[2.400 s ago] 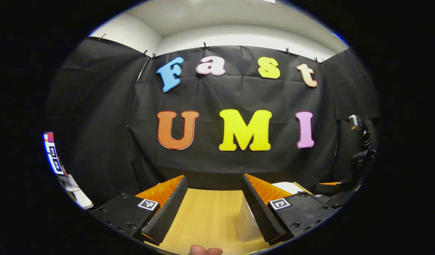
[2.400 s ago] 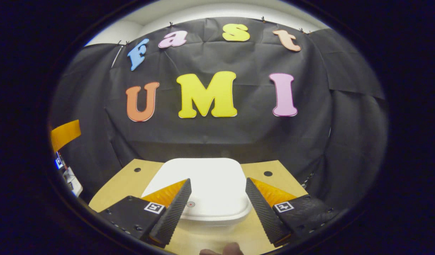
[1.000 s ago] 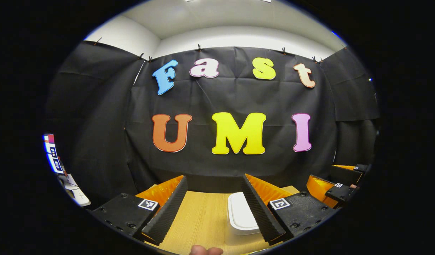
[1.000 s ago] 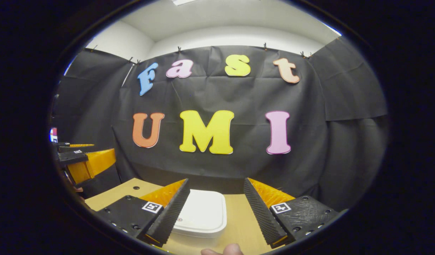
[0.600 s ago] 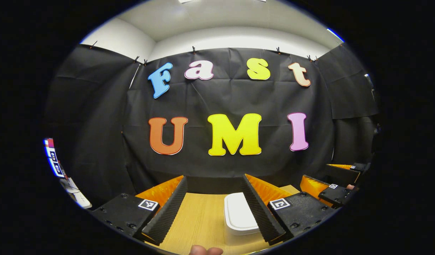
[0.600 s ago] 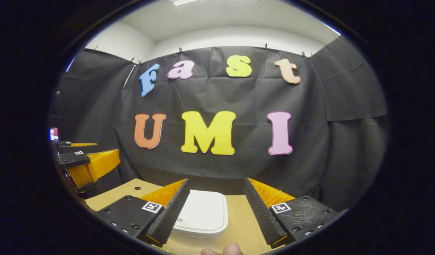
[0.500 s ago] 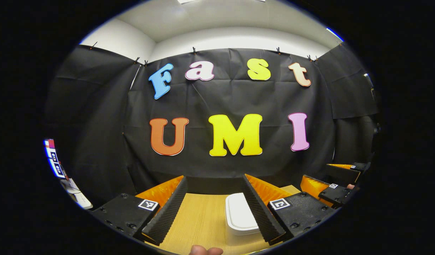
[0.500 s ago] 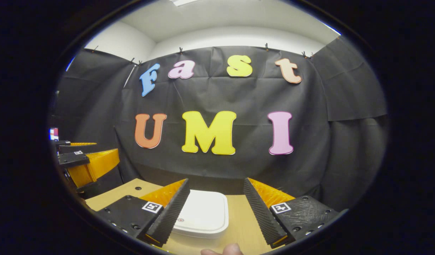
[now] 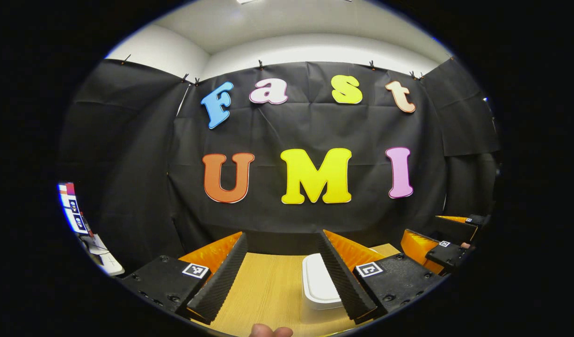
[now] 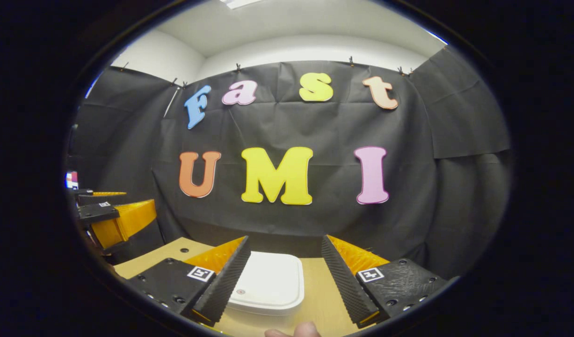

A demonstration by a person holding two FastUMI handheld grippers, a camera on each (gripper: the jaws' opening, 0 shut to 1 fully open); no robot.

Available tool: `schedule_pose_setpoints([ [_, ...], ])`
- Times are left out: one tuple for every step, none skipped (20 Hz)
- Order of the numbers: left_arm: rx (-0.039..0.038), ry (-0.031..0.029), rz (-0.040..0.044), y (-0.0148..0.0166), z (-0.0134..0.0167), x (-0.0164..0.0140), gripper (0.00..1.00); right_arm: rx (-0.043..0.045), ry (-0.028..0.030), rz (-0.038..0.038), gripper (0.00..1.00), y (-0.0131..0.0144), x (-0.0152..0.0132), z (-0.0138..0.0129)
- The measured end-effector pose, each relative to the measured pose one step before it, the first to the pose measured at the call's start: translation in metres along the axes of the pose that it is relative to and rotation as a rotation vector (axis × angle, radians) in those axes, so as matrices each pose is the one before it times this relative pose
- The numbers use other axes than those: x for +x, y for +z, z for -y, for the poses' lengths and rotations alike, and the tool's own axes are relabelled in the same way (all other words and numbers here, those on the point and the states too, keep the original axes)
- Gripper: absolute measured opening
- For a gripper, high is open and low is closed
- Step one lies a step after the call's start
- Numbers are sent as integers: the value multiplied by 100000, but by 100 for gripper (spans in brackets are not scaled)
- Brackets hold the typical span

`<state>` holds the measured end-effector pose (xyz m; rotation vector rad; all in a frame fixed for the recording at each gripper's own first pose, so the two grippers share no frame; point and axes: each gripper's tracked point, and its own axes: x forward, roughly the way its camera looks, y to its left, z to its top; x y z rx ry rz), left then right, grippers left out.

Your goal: Press the lid of the desktop garbage bin to open it, pick up the crumpled paper on the desktop and throw it into the bin, then pick up the pop can on the desktop and drop it into the bin, and finally close the garbage bin lid.

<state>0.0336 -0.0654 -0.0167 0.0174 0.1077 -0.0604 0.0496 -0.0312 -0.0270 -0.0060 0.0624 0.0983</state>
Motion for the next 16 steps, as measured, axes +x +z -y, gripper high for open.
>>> schedule_pose_setpoints([
  [19, 394, -163, -101, -155, 18, 98, 26, 508, -294, 95, -76, 63, -155],
  [-43, 815, -597, -111, -173, 57, 98, 574, 959, -127, 95, 16, -34, -187],
  [-185, 579, -144, -90, -137, -111, 98, 559, 674, 0, 95, -40, -41, -201],
  [-80, 551, -261, -19, -66, -69, 98, -50, 471, 163, 95, 5, -25, -114],
  [139, 591, -23, -5, -174, -85, 98, -278, 382, 26, 95, -22, 11, -50],
  [403, 415, 169, -5, -79, -75, 98, 62, 289, 11, 95, 32, 51, -90],
  [527, 294, 176, 175, -2, -52, 98, 722, 363, 33, 95, -48, 6, -75],
  [570, 323, 33, 48, -43, -55, 98, 626, 447, 117, 95, 66, 30, -86],
  [266, 276, 318, 131, -130, -61, 98, -108, 150, 272, 93, 55, 49, 38],
  [4, 256, 429, 77, -59, 25, 98, -188, -41, 84, 95, 44, 83, 45],
  [-175, 19, 182, 109, 6, -76, 98, 158, 126, -23, 95, -54, -11, -31],
  [-172, 109, 44, -67, -22, 56, 98, 258, 137, -143, 95, 14, 18, -51],
  [-131, 85, -101, -127, 5, -84, 98, -137, -112, -92, 95, -64, -13, 42],
  [-248, 39, -63, 16, 58, 18, 98, -213, -120, -343, 95, -80, 27, 100],
  [-192, -10, -179, 17, -47, -117, 98, -38, -63, -571, 97, -130, 1, -11],
  [-74, 27, -3, 67, 8, 12, 98, 38, 246, -567, 97, -62, -59, -81],
])
